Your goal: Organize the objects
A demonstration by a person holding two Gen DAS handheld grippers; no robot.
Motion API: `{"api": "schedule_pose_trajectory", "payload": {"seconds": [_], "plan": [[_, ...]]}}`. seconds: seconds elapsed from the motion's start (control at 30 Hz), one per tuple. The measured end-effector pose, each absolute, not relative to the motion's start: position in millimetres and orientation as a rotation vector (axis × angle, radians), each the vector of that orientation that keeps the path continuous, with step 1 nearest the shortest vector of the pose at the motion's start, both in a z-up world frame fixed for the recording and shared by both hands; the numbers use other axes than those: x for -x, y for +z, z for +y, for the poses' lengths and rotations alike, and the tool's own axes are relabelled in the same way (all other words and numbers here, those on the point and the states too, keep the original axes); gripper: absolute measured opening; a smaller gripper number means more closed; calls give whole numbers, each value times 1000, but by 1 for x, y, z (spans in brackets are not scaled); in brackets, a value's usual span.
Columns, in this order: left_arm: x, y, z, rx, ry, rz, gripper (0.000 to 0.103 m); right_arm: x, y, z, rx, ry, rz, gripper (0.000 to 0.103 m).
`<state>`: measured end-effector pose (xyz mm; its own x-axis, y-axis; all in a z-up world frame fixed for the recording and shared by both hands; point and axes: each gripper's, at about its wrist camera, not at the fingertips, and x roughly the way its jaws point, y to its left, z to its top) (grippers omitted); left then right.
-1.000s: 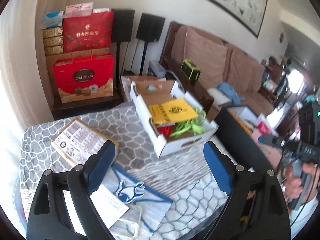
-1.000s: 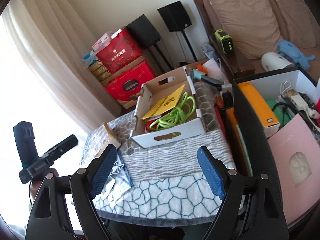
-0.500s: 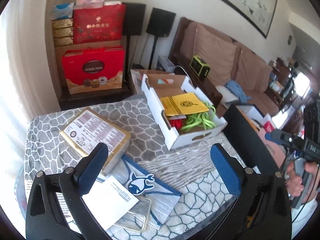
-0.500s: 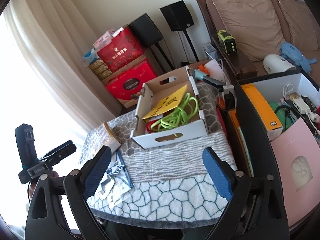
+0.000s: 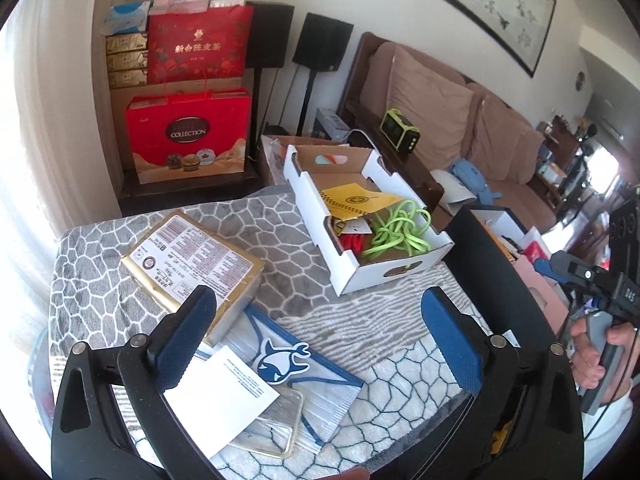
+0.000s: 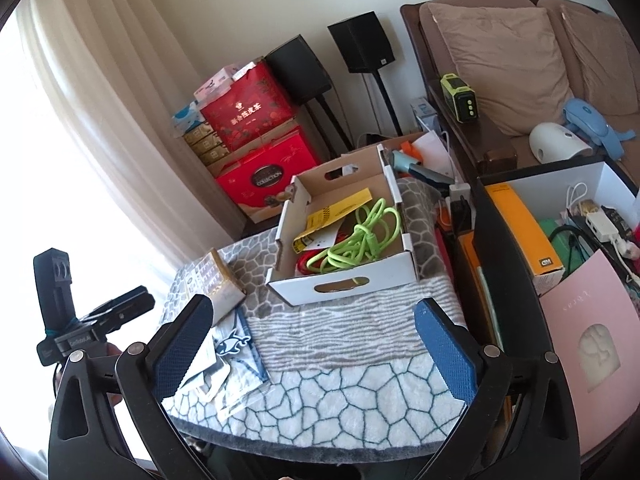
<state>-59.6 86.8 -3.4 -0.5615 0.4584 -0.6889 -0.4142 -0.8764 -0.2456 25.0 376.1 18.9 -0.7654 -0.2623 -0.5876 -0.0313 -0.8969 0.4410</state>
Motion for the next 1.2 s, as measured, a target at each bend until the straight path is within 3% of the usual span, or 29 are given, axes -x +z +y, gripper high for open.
{"api": "schedule_pose_trajectory", "payload": {"seconds": [0.7,1.2], "plan": [[54,-18,74,1136,2441,-77,103,-27,13,377,-1029,-2733,-668,102],[54,-61,0,1310,2568,-255,102,-17,-18,369,-1121,-2677,-709,102]]}}
